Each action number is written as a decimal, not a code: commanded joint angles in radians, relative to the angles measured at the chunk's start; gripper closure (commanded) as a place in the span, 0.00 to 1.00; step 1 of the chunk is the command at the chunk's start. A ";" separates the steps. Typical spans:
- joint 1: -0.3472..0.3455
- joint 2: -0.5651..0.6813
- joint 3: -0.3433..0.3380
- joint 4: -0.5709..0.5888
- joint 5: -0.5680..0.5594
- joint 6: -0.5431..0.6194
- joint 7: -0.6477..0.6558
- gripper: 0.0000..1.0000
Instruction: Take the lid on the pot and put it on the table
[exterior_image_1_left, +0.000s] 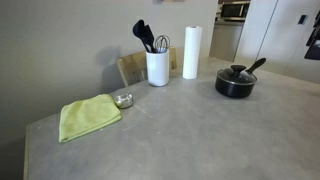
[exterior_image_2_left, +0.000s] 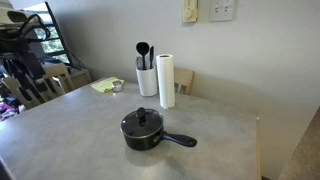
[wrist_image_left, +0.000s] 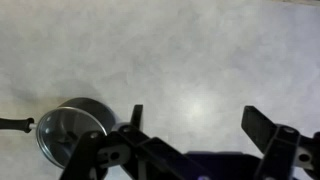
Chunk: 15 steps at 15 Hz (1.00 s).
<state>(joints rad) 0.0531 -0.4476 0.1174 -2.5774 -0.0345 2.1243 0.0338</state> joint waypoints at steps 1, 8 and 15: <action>0.010 0.001 -0.009 0.001 -0.005 -0.002 0.004 0.00; 0.000 0.024 -0.034 -0.002 0.018 0.006 0.005 0.00; -0.028 0.286 -0.064 0.112 -0.021 0.100 0.006 0.00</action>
<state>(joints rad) 0.0416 -0.3254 0.0614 -2.5540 -0.0331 2.1731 0.0378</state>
